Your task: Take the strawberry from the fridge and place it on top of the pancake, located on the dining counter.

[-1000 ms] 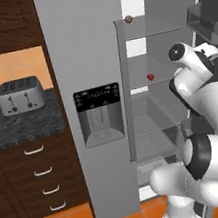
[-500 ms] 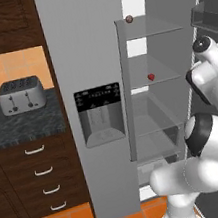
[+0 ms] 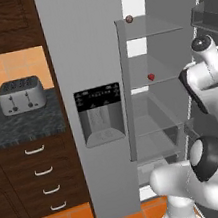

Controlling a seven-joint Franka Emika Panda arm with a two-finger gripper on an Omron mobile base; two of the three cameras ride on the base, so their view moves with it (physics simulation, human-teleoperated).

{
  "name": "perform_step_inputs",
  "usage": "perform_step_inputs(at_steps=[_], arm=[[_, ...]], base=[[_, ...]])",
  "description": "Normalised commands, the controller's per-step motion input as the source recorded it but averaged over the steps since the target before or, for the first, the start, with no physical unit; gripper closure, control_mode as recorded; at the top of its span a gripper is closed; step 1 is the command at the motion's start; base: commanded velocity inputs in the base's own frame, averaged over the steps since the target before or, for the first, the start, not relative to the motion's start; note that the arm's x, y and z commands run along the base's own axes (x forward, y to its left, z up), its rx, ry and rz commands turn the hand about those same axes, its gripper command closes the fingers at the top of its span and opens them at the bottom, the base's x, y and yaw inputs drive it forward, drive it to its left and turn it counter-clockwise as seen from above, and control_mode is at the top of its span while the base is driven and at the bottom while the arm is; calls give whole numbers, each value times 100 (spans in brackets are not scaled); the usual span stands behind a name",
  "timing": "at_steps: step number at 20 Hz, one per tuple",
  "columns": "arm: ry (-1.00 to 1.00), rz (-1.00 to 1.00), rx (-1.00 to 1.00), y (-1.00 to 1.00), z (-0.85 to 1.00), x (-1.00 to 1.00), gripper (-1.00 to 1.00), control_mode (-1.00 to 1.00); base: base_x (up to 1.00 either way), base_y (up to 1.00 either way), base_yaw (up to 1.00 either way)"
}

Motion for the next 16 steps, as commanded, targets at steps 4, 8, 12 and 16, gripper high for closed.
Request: perform_step_inputs(at_steps=[4,8,12,16], arm=[[-5,3,15,95,0,-25,-100,-100],[-9,8,12,94,-9,-42,-100,-100],[-13,10,13,81,-23,-65,-100,-100],[0,11,13,65,-21,-79,-100,-100]], base=[[0,0,0],[0,0,0],[0,0,0],[0,0,0]])
